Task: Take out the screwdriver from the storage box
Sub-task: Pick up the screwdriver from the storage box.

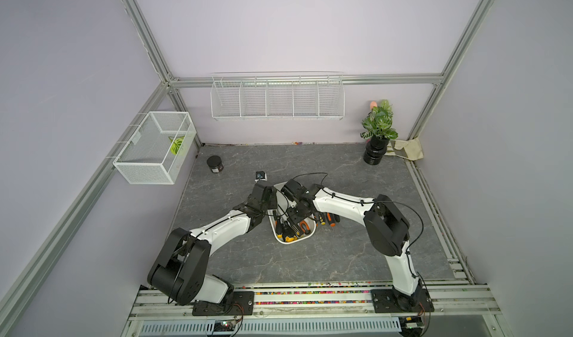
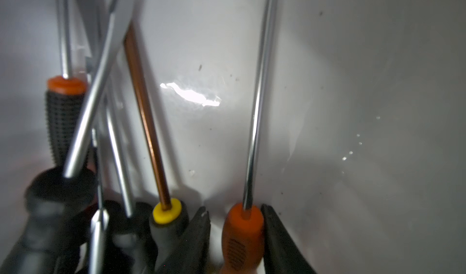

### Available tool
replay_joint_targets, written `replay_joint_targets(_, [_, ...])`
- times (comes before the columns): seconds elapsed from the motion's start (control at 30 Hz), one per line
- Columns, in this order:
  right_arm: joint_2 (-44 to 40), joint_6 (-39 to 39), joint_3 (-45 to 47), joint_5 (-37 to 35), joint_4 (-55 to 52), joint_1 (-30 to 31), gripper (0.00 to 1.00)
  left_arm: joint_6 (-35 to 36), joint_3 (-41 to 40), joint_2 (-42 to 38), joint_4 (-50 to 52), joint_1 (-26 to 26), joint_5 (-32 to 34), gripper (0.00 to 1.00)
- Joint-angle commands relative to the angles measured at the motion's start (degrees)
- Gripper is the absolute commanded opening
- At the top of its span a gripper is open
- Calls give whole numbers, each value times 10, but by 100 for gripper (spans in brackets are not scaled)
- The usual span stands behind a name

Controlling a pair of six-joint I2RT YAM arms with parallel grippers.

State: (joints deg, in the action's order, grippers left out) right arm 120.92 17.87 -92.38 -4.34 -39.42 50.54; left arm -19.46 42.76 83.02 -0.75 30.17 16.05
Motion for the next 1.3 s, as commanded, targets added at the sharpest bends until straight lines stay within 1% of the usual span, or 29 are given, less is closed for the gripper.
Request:
replay_joint_targets(0.0, [21,-13,0,-31,-45,-12,36,6,-2,-13,-21,-1,6,0])
replay_joint_targets(0.07, [19,-13,1,-30,-46,-14,33,6,-2,-12,-21,-1,6,0])
replay_joint_targets(0.33, [14,-13,-4,-23,-51,-16,19,6,0,-7,-23,-1,5,0])
replay_joint_targets(0.47, [-3,-8,-2,-8,-43,-16,9,9,1,-7,-21,-1,6,0])
replay_joint_targets(0.57, [-29,1,12,19,-22,-19,1,11,2,-5,-20,-1,8,0])
replay_joint_targets(0.8, [-101,31,74,108,43,-46,0,12,-1,0,-22,-1,11,0])
replay_joint_targets(0.93, [-125,33,88,124,45,-50,0,10,0,0,-21,-1,9,0])
replay_joint_targets(1.03, [-151,40,112,143,67,-57,0,10,-1,-1,-21,-1,10,0])
replay_joint_targets(1.1, [-174,44,133,161,85,-63,0,10,-2,-2,-20,-1,12,0])
replay_joint_targets(1.2, [-216,57,177,207,125,-79,0,10,-3,0,-20,-1,13,0])
replay_joint_targets(1.27, [-247,61,203,221,140,-91,0,9,-4,2,-21,-1,13,0])
